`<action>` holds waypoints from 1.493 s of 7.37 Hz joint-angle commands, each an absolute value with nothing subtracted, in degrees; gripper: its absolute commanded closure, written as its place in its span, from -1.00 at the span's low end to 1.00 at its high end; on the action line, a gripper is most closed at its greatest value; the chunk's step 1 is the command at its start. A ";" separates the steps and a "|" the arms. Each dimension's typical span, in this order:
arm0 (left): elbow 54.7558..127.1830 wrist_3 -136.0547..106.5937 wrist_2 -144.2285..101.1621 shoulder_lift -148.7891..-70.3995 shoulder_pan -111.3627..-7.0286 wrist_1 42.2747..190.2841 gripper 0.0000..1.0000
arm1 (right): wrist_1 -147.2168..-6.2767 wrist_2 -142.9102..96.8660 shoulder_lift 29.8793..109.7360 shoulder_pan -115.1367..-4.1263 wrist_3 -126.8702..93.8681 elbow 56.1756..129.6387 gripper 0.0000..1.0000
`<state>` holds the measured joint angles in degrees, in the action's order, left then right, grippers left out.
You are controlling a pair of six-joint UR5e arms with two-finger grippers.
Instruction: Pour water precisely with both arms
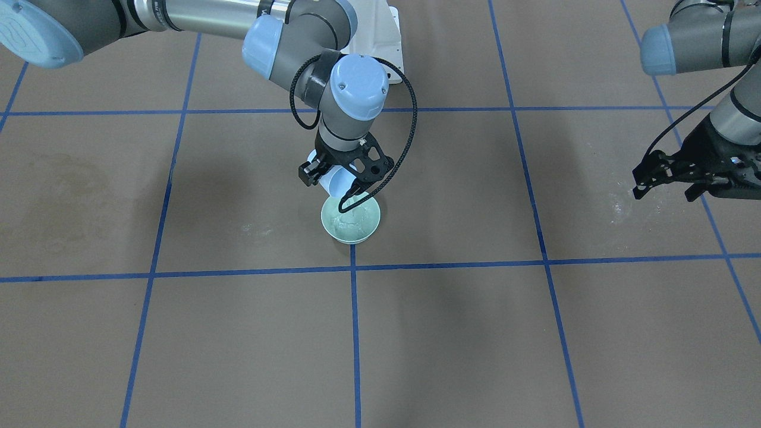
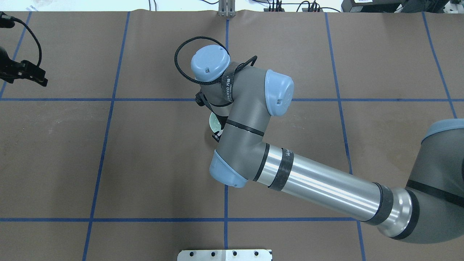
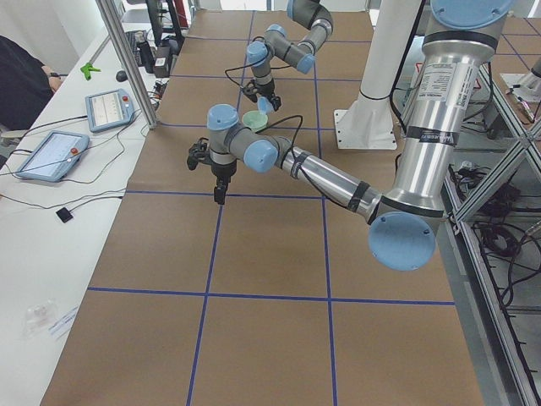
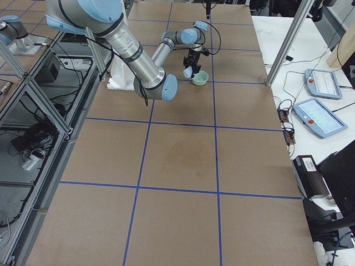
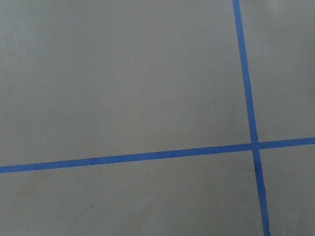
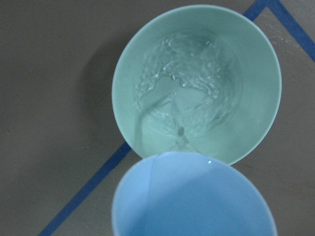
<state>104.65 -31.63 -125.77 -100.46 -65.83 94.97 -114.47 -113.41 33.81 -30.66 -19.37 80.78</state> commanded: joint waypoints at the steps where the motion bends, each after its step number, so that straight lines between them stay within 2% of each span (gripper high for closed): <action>1: 104.68 -31.64 -125.77 -100.46 -65.83 94.92 -1.00 | -113.48 -113.03 34.62 -30.76 -20.21 82.78 1.00; 2: 104.68 -31.64 -125.77 -100.46 -65.83 95.01 -1.00 | -110.86 -112.85 35.67 -31.11 -20.48 84.71 1.00; 6: 105.55 -32.34 -126.55 -100.46 -65.83 94.92 -1.00 | -82.78 -102.80 51.99 -31.38 -37.49 97.08 1.00; 9: 105.91 -32.61 -126.91 -100.55 -65.83 94.83 -1.00 | -60.26 -82.97 61.75 -31.20 -47.69 100.45 1.00; 11: 105.91 -32.61 -126.91 -100.72 -65.83 94.75 -1.00 | -57.84 -65.92 75.51 -27.01 -54.12 109.90 1.00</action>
